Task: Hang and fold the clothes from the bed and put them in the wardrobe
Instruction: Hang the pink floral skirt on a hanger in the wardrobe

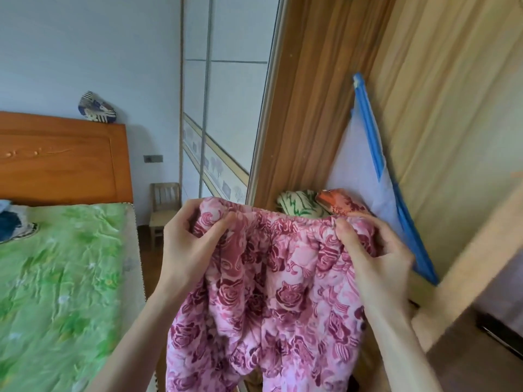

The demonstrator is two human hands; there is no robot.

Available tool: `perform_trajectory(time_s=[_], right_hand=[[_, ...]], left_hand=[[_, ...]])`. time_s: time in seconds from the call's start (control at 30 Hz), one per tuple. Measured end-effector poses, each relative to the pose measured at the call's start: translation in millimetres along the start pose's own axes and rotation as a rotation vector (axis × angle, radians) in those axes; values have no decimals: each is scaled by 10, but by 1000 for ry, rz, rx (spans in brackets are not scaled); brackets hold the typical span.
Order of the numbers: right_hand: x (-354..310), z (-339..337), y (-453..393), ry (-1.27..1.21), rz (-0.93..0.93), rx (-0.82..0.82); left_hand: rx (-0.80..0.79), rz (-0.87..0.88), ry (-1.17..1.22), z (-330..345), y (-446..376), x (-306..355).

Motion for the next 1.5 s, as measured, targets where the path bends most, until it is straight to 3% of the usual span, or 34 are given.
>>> perform_trajectory(time_s=[0.7, 1.23, 1.5], right_hand=[[859, 1180, -1394, -139, -72, 9], [1534, 1319, -2683, -127, -31, -19], [1742, 1148, -3052, -94, -24, 84]], left_hand=[[26, 79, -66, 61, -1621, -698], [-78, 60, -50, 1215, -2974, -1044], [-202, 128, -17, 1839, -3469, -1076]])
Point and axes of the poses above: each hand's wrist, its own y-axis away from the middle knuckle, its own z-axis out of the palm, x = y × z, the point moved 7 cm from there along -y, towards the middle knuckle, and after that the axes turned 13 degrees about -y, right-handed, at the moved point
